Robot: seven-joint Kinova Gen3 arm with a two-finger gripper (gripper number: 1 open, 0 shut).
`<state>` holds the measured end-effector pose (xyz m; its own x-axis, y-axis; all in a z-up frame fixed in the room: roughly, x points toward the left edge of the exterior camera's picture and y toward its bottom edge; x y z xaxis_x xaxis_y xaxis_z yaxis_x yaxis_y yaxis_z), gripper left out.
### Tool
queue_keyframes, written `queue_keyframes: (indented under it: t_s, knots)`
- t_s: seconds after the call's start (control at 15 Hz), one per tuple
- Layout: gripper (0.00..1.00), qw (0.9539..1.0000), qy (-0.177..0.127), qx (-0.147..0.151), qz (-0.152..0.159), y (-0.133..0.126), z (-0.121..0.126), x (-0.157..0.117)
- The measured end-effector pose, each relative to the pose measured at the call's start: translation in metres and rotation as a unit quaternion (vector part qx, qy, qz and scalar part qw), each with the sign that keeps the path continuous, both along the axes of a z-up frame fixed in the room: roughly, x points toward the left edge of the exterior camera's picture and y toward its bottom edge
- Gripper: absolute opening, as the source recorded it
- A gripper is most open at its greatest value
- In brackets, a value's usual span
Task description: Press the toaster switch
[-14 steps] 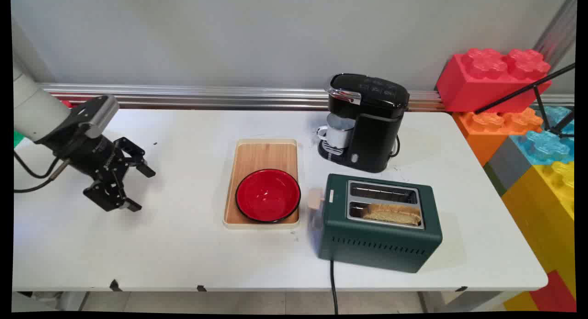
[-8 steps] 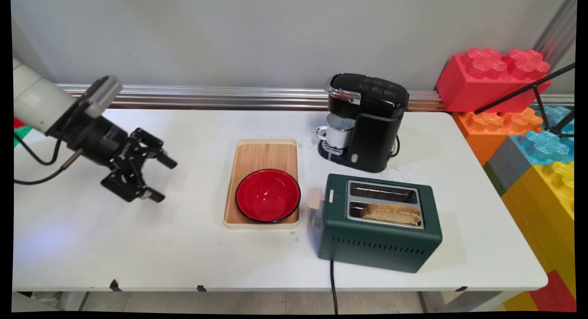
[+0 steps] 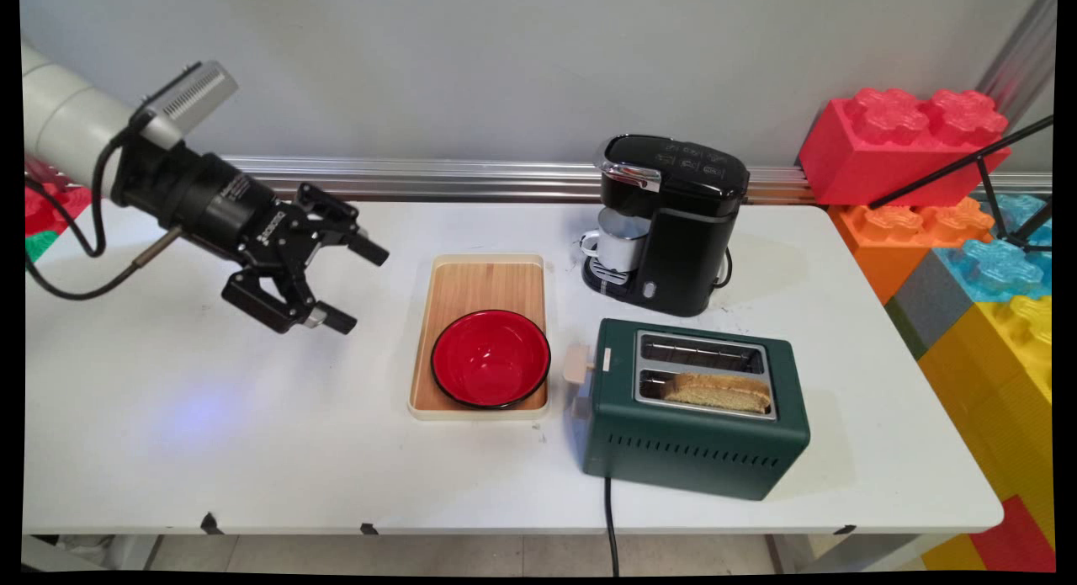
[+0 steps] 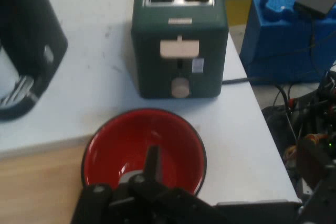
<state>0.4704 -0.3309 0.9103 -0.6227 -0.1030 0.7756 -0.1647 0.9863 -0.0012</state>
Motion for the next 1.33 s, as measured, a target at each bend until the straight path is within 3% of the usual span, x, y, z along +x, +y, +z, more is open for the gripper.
queue_keyframes:
  t_s: [0.07,0.13,0.4,0.67,1.0,1.33]
  knots:
    - [1.0,0.9999,0.004,-0.007,-0.007,-0.002,0.002,-0.002]
    - [0.0,0.9997,0.007,-0.015,-0.016,-0.005,0.005,-0.005]
    - [0.0,0.9984,0.01,-0.036,-0.042,-0.013,0.011,-0.012]
    - [0.0,0.9978,0.01,-0.039,-0.052,-0.02,0.013,-0.018]
    - [0.0,0.9981,0.024,-0.027,-0.05,-0.036,0.011,-0.042]
    - [0.0,0.9985,0.037,-0.009,-0.041,-0.047,-0.007,-0.074]
